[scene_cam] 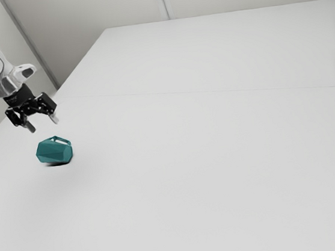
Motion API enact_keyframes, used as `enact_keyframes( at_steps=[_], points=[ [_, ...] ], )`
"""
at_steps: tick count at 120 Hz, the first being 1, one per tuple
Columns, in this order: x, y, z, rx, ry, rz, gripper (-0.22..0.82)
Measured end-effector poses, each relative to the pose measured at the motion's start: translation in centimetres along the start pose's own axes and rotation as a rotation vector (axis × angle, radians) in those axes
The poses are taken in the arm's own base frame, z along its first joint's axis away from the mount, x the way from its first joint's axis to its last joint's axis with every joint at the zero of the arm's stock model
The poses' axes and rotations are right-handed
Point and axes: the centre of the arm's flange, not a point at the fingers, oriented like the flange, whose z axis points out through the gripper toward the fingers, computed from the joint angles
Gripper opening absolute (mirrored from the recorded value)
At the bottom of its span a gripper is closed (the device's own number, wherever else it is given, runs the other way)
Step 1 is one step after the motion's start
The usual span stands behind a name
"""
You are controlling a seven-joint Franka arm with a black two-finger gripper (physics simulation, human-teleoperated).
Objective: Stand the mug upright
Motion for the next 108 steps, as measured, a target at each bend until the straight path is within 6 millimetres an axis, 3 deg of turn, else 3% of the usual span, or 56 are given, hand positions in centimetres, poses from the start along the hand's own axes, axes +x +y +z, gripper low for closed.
enact_keyframes(
  at_steps=[26,54,81,108],
  points=[
    [2.1,-8.2,1.5,-0.116,0.061,0.127,0.6],
    [4.1,-14.9,4.9,-0.268,0.157,0.251,0.6],
    [6.0,-19.3,7.7,-0.323,0.225,0.375,0.6],
    [8.0,-21.5,9.6,-0.35,0.276,0.493,0.6]
  ],
)
